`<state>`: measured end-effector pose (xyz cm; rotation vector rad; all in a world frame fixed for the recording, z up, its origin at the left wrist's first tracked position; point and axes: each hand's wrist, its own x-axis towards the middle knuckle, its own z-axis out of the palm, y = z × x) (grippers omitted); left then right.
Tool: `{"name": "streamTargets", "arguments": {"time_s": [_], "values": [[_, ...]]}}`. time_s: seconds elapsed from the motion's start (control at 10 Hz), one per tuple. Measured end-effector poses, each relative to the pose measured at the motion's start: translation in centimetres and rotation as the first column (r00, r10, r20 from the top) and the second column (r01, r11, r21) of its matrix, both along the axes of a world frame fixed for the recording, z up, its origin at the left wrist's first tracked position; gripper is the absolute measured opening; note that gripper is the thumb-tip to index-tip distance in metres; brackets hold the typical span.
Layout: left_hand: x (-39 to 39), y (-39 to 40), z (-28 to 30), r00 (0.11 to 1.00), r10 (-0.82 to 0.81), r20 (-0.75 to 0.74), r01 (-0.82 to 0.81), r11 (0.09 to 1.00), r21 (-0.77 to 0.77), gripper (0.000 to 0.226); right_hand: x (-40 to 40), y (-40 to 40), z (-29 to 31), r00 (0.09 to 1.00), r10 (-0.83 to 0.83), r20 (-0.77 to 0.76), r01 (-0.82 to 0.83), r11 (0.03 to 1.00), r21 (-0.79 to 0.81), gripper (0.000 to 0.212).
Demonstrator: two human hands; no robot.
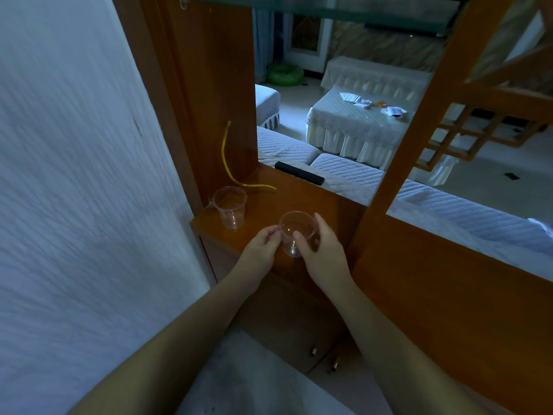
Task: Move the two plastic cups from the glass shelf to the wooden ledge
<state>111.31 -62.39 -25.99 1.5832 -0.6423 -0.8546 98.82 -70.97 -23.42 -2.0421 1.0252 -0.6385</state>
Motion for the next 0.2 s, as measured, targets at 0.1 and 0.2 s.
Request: {"name": "streamTargets", "arguments": {"time_s": [0.1,0.2], "values": [[-0.02,0.36,-0.16,0.998,0.009,0.062,-0.012,0.999,0.044,0.034,-0.67,0.49,0.51,1.0,-0.008,-0.006,0.008,0.997,-0.07,0.07],[0.26,1.0,-0.21,0.98,-0.011,0.2,-0.014,0.992,0.123,0.032,-1.12,1.05,1.16,1.0,0.011,0.012,-0.009,0.993,-0.117,0.071]]}}
